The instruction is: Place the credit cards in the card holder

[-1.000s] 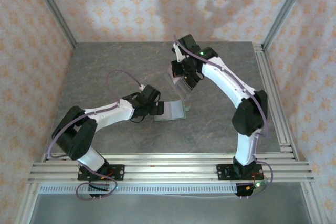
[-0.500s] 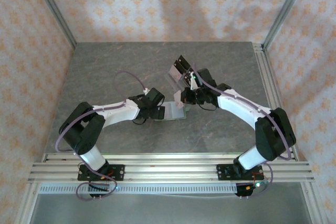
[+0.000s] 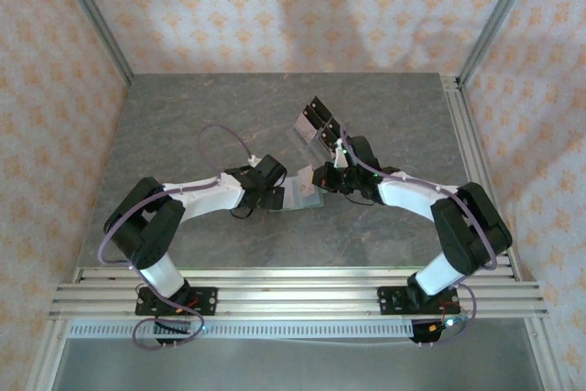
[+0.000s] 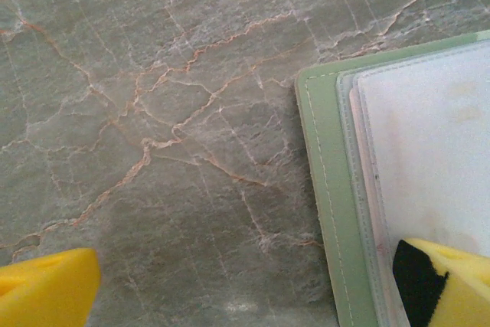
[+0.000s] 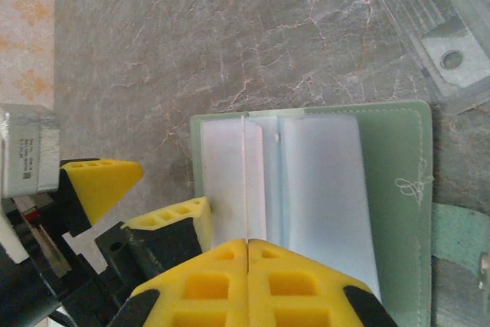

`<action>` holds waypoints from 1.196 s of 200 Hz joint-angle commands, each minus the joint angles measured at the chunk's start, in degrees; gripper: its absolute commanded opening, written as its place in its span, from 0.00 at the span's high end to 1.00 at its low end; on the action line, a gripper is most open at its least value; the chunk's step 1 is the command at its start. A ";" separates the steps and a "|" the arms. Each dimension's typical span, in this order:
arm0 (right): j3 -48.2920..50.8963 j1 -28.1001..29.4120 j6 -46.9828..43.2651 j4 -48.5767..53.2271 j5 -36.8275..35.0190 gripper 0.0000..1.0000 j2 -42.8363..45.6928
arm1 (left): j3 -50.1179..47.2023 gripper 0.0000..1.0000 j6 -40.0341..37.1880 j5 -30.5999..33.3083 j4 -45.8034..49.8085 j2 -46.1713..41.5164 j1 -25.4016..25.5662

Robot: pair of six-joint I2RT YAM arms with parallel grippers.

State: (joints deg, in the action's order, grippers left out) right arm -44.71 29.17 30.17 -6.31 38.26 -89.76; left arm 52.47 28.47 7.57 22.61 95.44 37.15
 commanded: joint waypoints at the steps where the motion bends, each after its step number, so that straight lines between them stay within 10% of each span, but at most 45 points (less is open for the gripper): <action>1: 1.43 -0.43 1.51 -6.49 1.64 1.00 -1.86 | -0.18 0.00 0.63 3.15 3.79 0.07 0.38; 239: 9.45 -2.89 5.06 -31.45 9.68 1.00 -13.38 | -1.21 0.00 1.38 2.80 3.74 0.31 0.38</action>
State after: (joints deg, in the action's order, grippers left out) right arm -36.38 26.76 34.96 -34.17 46.57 -101.65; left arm 52.45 29.06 7.97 22.94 95.42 37.15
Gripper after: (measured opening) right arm 0.040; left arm 0.998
